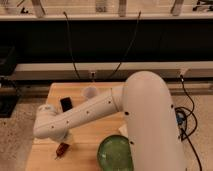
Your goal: Place the pepper in the ceramic bowl
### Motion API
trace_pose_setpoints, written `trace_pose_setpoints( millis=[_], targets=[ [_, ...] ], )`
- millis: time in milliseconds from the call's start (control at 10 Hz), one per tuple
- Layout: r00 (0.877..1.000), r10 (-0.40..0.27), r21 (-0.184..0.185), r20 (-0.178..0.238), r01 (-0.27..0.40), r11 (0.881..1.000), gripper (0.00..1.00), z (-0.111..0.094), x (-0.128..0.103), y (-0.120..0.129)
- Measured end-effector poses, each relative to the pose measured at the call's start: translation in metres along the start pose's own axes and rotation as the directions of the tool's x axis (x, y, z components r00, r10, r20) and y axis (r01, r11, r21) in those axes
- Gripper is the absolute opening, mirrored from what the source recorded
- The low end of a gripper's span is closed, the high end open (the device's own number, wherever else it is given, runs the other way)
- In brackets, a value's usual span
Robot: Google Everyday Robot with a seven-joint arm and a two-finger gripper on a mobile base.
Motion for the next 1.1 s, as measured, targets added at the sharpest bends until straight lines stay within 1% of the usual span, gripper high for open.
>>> trace_pose_setpoints(
  millis=[100, 200, 400, 500, 600, 700, 900, 1100],
  targets=[
    [1.0, 0.002, 0.002, 0.0, -0.002, 1.0, 0.79, -0.0003, 0.0004, -0.0007],
    [1.0, 0.002, 0.002, -0.001, -0.002, 1.0, 0.79, -0.0013, -0.0002, 0.0],
    [1.0, 0.007, 0.003, -0.004, -0.007, 1.0, 0.72, -0.0042, 0.0029, 0.0037],
    [1.0, 0.004, -0.001, -0.004, -0.004, 1.0, 0.73, -0.0023, 0.0015, 0.0038],
    [1.0, -0.002, 0.005, -0.002, 0.002, 1.0, 0.79, 0.0024, -0.0029, -0.0009],
    [1.0, -0.006, 0.007, -0.001, 0.006, 1.0, 0.8, 0.0033, -0.0049, -0.0018],
    [1.0, -0.011, 0.006, -0.002, 0.011, 1.0, 0.8, -0.0024, -0.0047, 0.0013],
    [1.0, -0.014, 0.004, -0.003, 0.014, 1.0, 0.8, 0.0012, -0.0055, 0.0006]
  ],
)
